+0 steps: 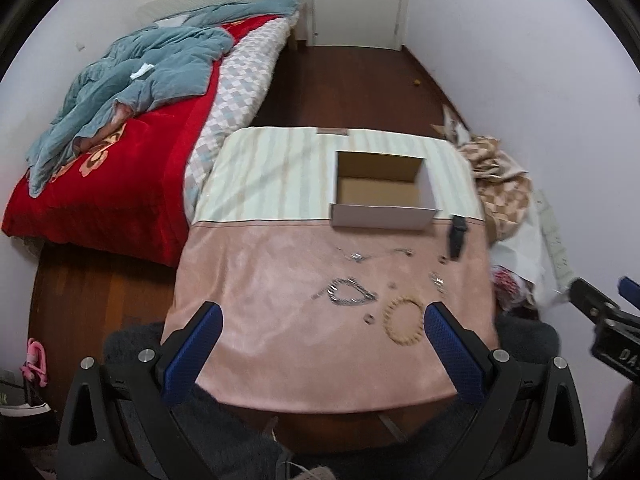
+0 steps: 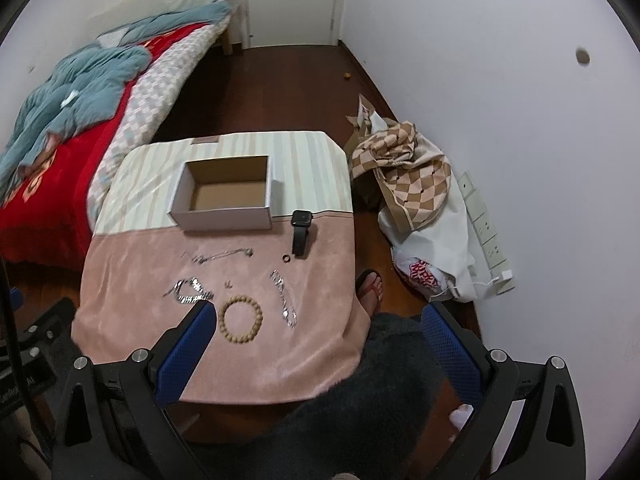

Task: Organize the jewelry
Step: 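Grasp the silver chain bracelet with the left gripper while the right gripper grasps the wooden bead bracelet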

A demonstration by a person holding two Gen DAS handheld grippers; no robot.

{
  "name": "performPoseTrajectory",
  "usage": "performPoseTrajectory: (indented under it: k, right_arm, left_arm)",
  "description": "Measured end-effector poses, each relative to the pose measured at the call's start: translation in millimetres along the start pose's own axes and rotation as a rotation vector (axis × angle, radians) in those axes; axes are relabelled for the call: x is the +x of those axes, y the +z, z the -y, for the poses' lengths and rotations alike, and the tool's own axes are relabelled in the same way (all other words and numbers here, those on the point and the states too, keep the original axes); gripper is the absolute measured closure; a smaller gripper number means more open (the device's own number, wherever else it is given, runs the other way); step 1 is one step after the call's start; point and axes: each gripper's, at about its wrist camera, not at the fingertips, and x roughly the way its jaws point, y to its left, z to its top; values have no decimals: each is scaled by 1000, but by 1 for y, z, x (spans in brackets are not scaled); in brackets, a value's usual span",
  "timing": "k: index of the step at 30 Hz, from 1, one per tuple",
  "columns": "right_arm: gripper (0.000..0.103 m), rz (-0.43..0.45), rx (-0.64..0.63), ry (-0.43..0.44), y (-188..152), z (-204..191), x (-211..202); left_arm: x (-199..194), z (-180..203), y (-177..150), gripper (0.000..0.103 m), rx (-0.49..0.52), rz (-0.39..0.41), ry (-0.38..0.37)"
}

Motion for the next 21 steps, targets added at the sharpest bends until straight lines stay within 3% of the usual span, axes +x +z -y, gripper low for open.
performPoseTrajectory:
  k: [8, 14, 21]
  right_arm:
    - [1, -161, 46, 97, -12, -5, 123]
    - [23, -271, 27, 165, -39, -36, 217]
    - [38, -336, -15, 191, -60, -65, 269]
  left_arm:
    - [102, -11, -11, 0, 1, -102, 100]
    - [168, -23, -30, 0, 1, -193, 156]
    - [206, -36, -39, 1, -35, -268, 123]
